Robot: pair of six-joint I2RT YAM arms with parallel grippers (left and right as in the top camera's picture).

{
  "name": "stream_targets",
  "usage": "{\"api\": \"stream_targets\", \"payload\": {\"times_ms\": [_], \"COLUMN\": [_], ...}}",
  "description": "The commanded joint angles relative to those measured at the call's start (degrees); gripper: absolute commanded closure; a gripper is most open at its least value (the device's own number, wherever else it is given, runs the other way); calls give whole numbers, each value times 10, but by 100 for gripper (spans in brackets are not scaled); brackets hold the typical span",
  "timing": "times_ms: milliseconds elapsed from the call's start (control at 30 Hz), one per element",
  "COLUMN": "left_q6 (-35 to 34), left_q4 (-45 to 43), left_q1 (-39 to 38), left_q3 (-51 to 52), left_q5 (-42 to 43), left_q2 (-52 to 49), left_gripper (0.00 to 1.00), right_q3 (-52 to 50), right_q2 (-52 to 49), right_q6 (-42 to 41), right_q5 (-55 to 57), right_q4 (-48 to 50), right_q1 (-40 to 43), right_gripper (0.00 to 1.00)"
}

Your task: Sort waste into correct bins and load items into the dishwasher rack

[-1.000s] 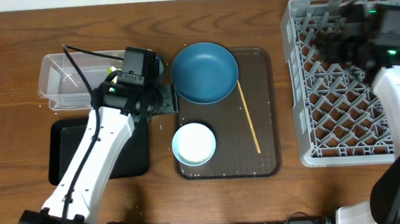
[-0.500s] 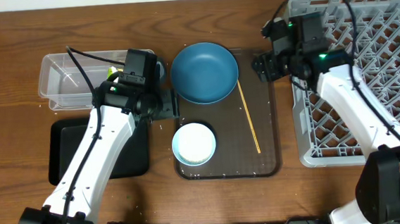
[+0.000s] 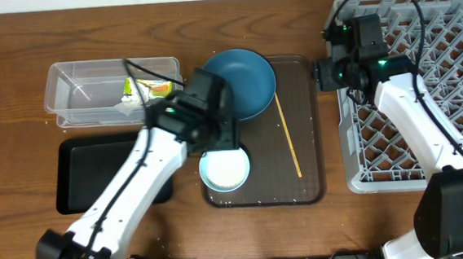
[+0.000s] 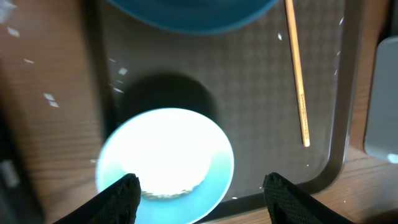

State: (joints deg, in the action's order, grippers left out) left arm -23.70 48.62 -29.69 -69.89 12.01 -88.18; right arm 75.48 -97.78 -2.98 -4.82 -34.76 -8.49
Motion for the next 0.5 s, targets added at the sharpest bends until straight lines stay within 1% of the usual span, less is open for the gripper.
{"api": "stream_targets", "payload": {"times_ms": [0, 100, 200, 233, 333, 367, 433, 467], "left_q6": [-49, -69, -73, -73, -73, -73, -73, -73], "left_q4": [-5, -14, -25, -29, -41, -44, -46, -46], "left_q1": [-29, -53, -72, -77, -86, -88, -89, -89], "left_q3": [5, 5, 5, 5, 5, 5, 5, 5], "left_q5": [-16, -16, -16, -16, -16, -16, -16, -16], "left_q2": [-34, -66, -100, -109, -138, -147, -165, -172], "left_gripper": [34, 34, 35, 38, 43, 46, 48, 51], "right_q3": [1, 1, 1, 1, 1, 1, 1, 1], "right_q2": [0, 0, 0, 0, 0, 0, 0, 0], "right_q6": [-13, -12, -12, -12, -12, -12, -12, -12], "right_q5": [10, 10, 10, 10, 10, 10, 13, 17], "right_q4": [-8, -15, -17, -17, -17, -17, -17, -17], "right_q1": [13, 21, 25, 25, 25, 25, 25, 25], "right_gripper": [33, 32, 32, 32, 31, 32, 31, 31]}}
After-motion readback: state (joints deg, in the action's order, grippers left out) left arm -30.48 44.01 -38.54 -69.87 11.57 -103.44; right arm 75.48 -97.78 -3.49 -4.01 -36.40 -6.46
